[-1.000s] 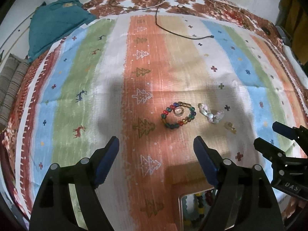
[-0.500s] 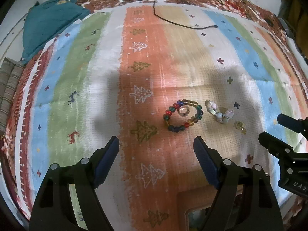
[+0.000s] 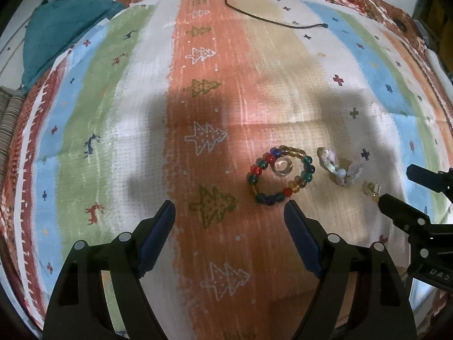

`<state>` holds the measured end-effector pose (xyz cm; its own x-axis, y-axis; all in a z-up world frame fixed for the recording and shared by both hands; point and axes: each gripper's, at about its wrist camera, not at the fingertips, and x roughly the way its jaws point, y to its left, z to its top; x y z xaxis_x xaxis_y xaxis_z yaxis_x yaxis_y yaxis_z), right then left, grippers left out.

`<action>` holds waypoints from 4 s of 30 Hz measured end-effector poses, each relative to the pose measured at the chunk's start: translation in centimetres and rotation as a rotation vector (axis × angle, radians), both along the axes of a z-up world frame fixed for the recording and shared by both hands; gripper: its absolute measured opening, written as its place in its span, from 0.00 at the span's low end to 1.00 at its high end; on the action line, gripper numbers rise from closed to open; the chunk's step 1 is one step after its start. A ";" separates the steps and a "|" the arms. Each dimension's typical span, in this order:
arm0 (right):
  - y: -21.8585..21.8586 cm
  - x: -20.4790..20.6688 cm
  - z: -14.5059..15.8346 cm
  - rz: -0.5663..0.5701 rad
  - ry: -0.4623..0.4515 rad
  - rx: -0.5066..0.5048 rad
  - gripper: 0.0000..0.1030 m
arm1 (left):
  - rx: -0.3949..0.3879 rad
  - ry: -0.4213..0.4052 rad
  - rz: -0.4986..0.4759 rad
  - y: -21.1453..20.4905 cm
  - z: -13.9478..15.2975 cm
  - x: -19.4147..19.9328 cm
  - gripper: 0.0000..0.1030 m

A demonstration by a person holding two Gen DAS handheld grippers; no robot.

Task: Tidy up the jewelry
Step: 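Move both open tools forward to the multicolour bracelet and crystal pieces, then grasp the multicolour bead bracelet with left tool while right tool grasps white crystal pieces, then lift and carry the multicolour bracelet and crystal pieces back over the tin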

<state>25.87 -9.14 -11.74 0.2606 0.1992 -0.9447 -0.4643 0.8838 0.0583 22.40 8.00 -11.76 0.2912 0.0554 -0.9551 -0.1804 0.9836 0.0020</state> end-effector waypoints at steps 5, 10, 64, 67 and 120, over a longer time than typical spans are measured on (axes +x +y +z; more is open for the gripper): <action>0.4 0.7 -0.9 0.004 0.017 -0.008 0.70 | -0.020 -0.010 0.010 0.4 -0.5 0.6 0.75; 1.0 1.5 -1.7 0.010 0.023 -0.019 0.70 | -0.016 -0.011 -0.020 0.3 -1.3 1.2 0.74; 0.4 0.4 0.9 0.043 -0.071 0.011 0.17 | -0.046 -0.103 -0.103 -2.5 3.2 1.4 0.09; 0.2 0.1 1.7 0.038 -0.087 0.026 0.17 | -0.046 -0.122 -0.111 -3.0 3.9 1.2 0.09; -2.4 -7.4 7.1 0.026 -0.227 0.058 0.17 | -0.047 -0.269 -0.089 -4.6 10.9 -7.5 0.09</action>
